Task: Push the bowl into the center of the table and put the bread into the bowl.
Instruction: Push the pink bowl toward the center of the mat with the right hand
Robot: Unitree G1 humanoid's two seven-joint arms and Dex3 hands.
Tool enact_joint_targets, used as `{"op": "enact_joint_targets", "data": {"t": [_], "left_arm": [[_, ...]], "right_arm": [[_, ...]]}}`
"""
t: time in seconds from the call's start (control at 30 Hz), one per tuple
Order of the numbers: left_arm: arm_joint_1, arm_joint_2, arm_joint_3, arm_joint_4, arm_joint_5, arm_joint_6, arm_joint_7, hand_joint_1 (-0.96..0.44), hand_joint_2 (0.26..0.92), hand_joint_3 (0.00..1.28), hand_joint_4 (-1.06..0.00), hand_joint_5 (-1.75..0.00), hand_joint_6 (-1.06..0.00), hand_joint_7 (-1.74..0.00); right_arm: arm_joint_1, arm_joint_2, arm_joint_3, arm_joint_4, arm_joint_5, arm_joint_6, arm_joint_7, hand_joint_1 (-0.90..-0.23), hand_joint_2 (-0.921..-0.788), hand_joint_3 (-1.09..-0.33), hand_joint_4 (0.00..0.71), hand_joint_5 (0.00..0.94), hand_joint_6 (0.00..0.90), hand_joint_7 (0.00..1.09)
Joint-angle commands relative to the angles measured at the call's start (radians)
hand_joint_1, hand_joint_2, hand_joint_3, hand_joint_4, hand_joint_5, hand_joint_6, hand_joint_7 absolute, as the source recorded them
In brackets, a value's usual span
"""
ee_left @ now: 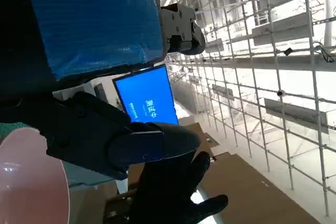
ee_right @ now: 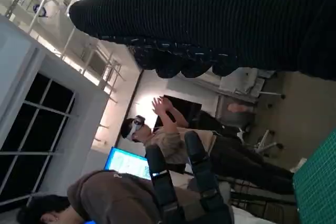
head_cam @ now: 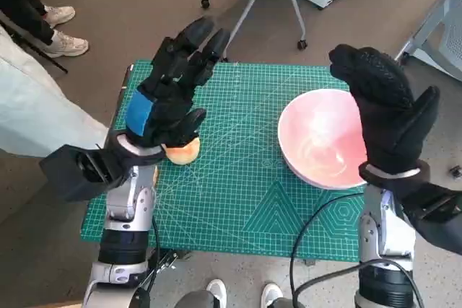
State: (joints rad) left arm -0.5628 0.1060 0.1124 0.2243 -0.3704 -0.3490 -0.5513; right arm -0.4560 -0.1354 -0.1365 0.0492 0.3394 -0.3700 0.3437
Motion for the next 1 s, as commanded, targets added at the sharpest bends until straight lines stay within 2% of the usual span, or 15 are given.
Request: {"op": "enact_joint_targets", "data": {"t": [0.03,0.73,0.87,0.93,1.0], "left_arm": [[-0.002,-0.005,0.003,0.005,-0.012,-0.018,-0.009,-0.63,0.921,0.51,-0.12,0.0,0.0,-0.45],[0.012,-0.011,0.008,0.015,-0.027,-0.033,-0.032,-0.63,0.921,0.49,-0.12,0.0,0.0,-0.44],[0.014,-0.012,0.009,0.016,-0.033,-0.029,-0.036,-0.63,0.921,0.48,-0.12,0.0,0.0,-0.44],[0.016,-0.012,0.009,0.014,-0.034,-0.027,-0.036,-0.62,0.921,0.48,-0.12,0.0,0.0,-0.44],[0.017,-0.012,0.01,0.012,-0.033,-0.026,-0.036,-0.62,0.921,0.48,-0.12,0.0,0.0,-0.44]], "right_arm": [[0.007,0.003,-0.006,0.021,-0.015,-0.003,-0.01,-0.637,-0.921,-0.728,0.256,0.002,0.135,0.57],[-0.013,0.004,-0.01,0.047,-0.035,-0.031,-0.016,-0.631,-0.921,-0.731,0.254,0.001,0.129,0.54],[-0.008,-0.011,-0.025,0.057,-0.024,-0.041,-0.004,-0.632,-0.921,-0.727,0.257,0.002,0.133,0.54],[-0.003,-0.041,-0.056,0.082,-0.012,-0.061,0.012,-0.634,-0.921,-0.723,0.259,0.002,0.141,0.53],[-0.004,-0.062,-0.079,0.105,-0.007,-0.078,0.022,-0.644,-0.921,-0.711,0.257,0.001,0.175,0.46]]}}
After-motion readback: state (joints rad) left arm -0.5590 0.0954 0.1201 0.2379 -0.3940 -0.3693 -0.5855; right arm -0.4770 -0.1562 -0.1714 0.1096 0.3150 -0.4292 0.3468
